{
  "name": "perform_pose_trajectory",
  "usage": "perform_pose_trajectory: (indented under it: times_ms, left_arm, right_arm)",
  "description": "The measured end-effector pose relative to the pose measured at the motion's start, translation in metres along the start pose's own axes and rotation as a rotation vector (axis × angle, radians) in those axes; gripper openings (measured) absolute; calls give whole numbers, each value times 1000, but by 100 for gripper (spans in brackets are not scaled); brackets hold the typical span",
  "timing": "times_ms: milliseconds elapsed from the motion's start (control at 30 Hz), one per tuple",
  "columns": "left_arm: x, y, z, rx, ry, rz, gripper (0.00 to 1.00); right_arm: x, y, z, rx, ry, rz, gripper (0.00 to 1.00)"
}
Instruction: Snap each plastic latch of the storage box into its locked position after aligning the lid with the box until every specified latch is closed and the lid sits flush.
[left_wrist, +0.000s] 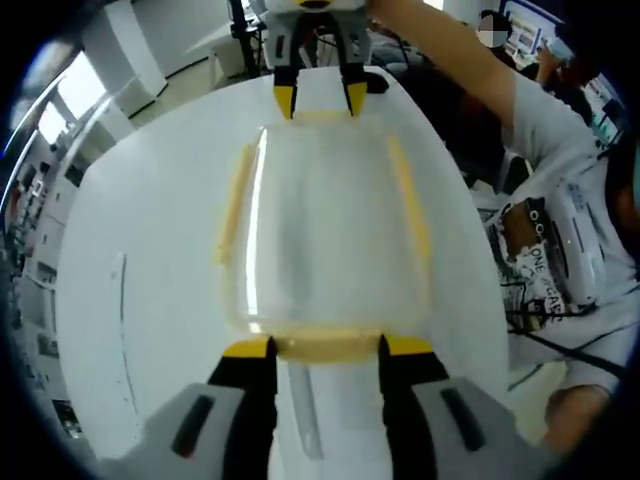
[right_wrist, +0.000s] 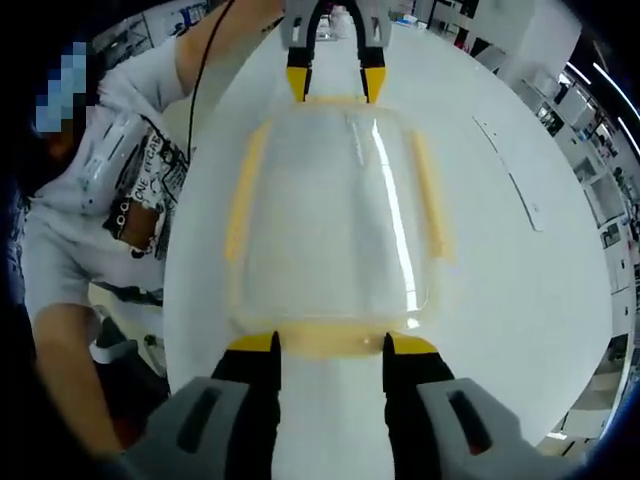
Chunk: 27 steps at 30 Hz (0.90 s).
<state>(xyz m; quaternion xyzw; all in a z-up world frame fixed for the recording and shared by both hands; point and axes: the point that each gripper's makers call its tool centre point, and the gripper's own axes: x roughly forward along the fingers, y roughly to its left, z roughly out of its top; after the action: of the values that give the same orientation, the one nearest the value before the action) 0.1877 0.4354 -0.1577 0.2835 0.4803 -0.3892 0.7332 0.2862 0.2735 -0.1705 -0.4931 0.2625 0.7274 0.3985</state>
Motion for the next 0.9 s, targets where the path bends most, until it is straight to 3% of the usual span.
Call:
perform_pose_trajectory:
  times_ms: [700,900]
  left_arm:
    - [-13,-12,-32,-36,5,4,39]
    - [-20,-17,-48,-56,14,5,39]
  right_arm:
    - [8,4,34,-23,-33,15,40]
    - [15,3,52,-39,-55,23,40]
